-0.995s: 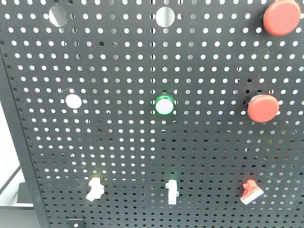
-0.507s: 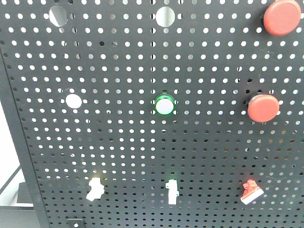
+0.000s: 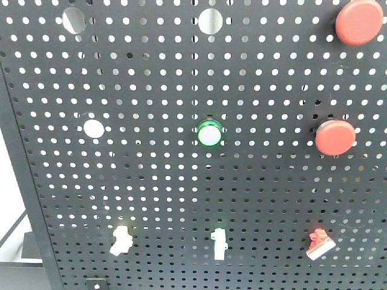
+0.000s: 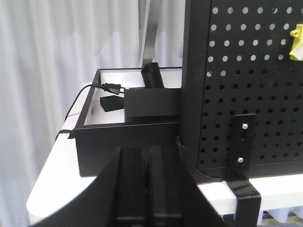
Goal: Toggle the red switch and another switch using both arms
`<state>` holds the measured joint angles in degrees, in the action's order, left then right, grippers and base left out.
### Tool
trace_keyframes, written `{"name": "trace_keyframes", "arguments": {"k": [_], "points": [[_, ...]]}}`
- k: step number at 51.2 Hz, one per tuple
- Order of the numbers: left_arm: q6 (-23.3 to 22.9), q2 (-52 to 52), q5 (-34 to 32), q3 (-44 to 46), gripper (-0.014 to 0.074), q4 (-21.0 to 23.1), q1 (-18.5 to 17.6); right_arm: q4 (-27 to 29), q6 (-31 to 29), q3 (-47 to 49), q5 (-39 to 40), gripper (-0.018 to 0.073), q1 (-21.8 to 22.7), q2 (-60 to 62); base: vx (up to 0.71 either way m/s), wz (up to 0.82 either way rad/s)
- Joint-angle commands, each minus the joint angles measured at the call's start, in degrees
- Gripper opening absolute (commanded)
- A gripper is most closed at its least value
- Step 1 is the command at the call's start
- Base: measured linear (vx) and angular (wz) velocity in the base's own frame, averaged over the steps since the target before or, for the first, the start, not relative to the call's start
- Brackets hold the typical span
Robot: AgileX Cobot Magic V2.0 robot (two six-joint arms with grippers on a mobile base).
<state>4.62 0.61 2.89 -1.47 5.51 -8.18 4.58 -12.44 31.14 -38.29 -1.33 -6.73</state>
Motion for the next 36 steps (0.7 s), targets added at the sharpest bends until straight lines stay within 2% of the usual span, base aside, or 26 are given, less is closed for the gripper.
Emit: {"name": "trace_keyframes", "arguments": {"k": [1,8,18,23,27,29,32,36], "points": [[-0.2,1.0,-4.7,-1.2,0.0000,0.2,0.1,-1.3,-0.9,1.4,4.7,-0.0006,0.2,-0.9,0.00,0.00],[-0.2,1.0,-4.7,-1.2,0.0000,0.2,0.1,-1.5,0.3,-3.7,10.2,-0.0006,0.3,-0.8,0.00,0.00],[-0.2,1.0,-4.7,-1.2,0.0000,0.2,0.1,0.2,13.0,-20.2,26.7,-0.0006,0.3,-0.2,0.00,0.00],[-0.2,1.0,-4.7,-1.2,0.0000,0.2,0.1,-1.7,19.3,-27.9,33.4,-0.0006,0.3,-0.2,0.00,0.00],[-0.2,1.0,-4.7,-1.2,0.0000,0.2,0.1,-3.8,21.3,-32.0,37.7,-0.0006,0.3,0.3,0.00,0.00],[-0.2,1.0,-4.7,-1.2,0.0000,0.2,0.1,-4.6,21.2,-33.5,38.6,-0.0006,0.2,1.2,0.00,0.00],[-0.2,1.0,-4.7,-1.2,0.0000,0.2,0.1,-5.2,20.3,-33.1,35.1,-0.0006,0.2,3.7,0.00,0.00],[-0.2,1.0,-4.7,-1.2,0.0000,0.2,0.1,-5.2,19.3,-33.3,34.3,-0.0006,0.2,8.0,0.00,0.00]]}}
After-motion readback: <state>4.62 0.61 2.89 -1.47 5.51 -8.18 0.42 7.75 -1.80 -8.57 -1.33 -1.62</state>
